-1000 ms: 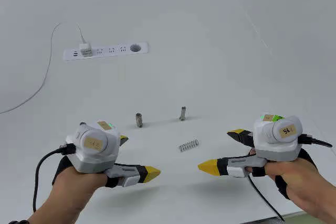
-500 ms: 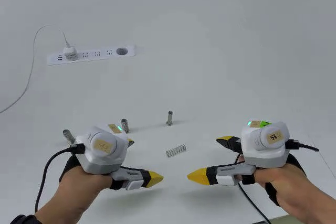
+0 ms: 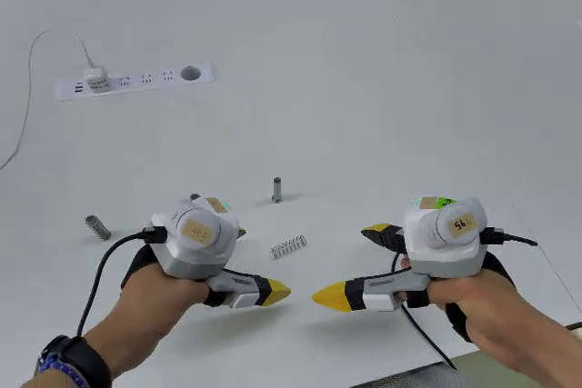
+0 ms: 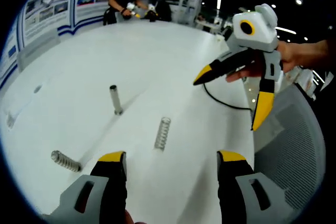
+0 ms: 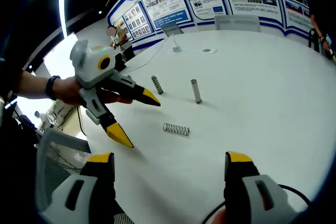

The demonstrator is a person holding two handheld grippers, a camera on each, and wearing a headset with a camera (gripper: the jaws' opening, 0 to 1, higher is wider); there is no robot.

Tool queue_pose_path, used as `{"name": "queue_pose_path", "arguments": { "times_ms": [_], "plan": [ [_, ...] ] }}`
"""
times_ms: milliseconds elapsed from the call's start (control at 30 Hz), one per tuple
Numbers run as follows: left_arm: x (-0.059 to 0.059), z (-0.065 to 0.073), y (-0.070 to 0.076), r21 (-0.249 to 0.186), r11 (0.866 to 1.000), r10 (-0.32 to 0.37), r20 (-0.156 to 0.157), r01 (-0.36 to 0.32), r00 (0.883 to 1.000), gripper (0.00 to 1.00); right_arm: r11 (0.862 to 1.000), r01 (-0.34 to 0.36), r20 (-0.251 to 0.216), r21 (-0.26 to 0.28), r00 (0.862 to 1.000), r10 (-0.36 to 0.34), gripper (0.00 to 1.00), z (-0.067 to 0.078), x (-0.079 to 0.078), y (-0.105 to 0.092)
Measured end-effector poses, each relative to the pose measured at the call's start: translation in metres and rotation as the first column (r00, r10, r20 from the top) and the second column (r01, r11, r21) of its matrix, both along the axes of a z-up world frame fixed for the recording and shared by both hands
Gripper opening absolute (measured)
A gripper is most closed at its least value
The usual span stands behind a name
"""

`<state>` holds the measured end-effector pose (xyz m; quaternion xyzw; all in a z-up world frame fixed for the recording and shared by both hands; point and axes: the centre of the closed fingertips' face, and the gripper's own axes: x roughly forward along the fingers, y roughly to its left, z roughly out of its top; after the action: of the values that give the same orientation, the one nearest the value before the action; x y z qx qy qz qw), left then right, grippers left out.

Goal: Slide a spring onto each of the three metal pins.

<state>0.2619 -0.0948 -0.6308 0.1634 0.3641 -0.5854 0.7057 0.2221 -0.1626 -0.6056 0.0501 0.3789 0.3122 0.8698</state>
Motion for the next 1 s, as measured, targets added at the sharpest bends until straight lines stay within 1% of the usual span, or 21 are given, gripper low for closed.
{"name": "queue_pose_path", "arguments": {
  "times_ms": [233, 367, 467, 500, 567, 700, 767, 833, 900, 967, 1000],
  "plan": [
    [0.000, -0.007, -0.012, 0.011, 0.999, -0.030, -0.005, 0.030, 1.000, 0.70, 1.000, 0.003, -0.008, 0.017, 1.000, -0.003, 0.87, -0.002, -0.004, 0.000],
    [0.002, -0.009, -0.017, 0.011, 0.999, -0.035, -0.006, 0.035, 0.999, 0.67, 1.000, 0.007, -0.013, 0.028, 1.000, -0.006, 0.87, -0.005, -0.005, -0.001],
    [0.002, -0.013, -0.020, 0.015, 0.999, -0.038, -0.010, 0.038, 0.999, 0.64, 1.000, 0.003, -0.018, 0.028, 1.000, -0.002, 0.86, -0.006, -0.007, 0.000],
    [0.003, -0.015, -0.020, 0.023, 0.999, -0.038, -0.010, 0.038, 0.999, 0.63, 1.000, 0.001, -0.018, 0.028, 1.000, -0.001, 0.86, -0.006, -0.007, 0.000],
    [0.004, -0.018, -0.019, 0.042, 0.999, -0.031, -0.001, 0.031, 1.000, 0.59, 1.000, 0.003, -0.021, 0.030, 1.000, -0.003, 0.86, -0.007, -0.007, 0.000],
    [0.003, -0.020, -0.019, 0.043, 0.999, -0.023, -0.008, 0.023, 1.000, 0.52, 0.999, 0.011, -0.026, 0.041, 1.000, -0.010, 0.86, -0.008, -0.006, 0.002],
    [0.003, -0.021, -0.020, 0.047, 0.999, -0.027, -0.001, 0.027, 1.000, 0.49, 0.999, 0.007, -0.027, 0.042, 1.000, -0.006, 0.86, -0.009, -0.006, 0.003],
    [0.004, -0.021, -0.021, 0.041, 0.999, -0.022, -0.002, 0.022, 1.000, 0.46, 0.999, 0.005, -0.029, 0.040, 1.000, -0.004, 0.86, -0.009, -0.006, 0.004],
    [0.006, -0.021, -0.023, 0.041, 0.999, -0.016, 0.002, 0.016, 1.000, 0.42, 0.999, 0.008, -0.027, 0.041, 1.000, -0.007, 0.86, -0.010, -0.005, 0.003],
    [0.007, -0.023, -0.024, 0.046, 0.999, -0.011, -0.002, 0.011, 1.000, 0.36, 0.999, 0.014, -0.022, 0.042, 1.000, -0.013, 0.85, -0.009, -0.004, 0.002],
    [0.009, -0.024, -0.024, 0.046, 0.999, -0.012, 0.007, 0.011, 1.000, 0.34, 0.999, 0.019, -0.020, 0.046, 1.000, -0.018, 0.85, -0.009, -0.003, 0.001]
  ]
}}
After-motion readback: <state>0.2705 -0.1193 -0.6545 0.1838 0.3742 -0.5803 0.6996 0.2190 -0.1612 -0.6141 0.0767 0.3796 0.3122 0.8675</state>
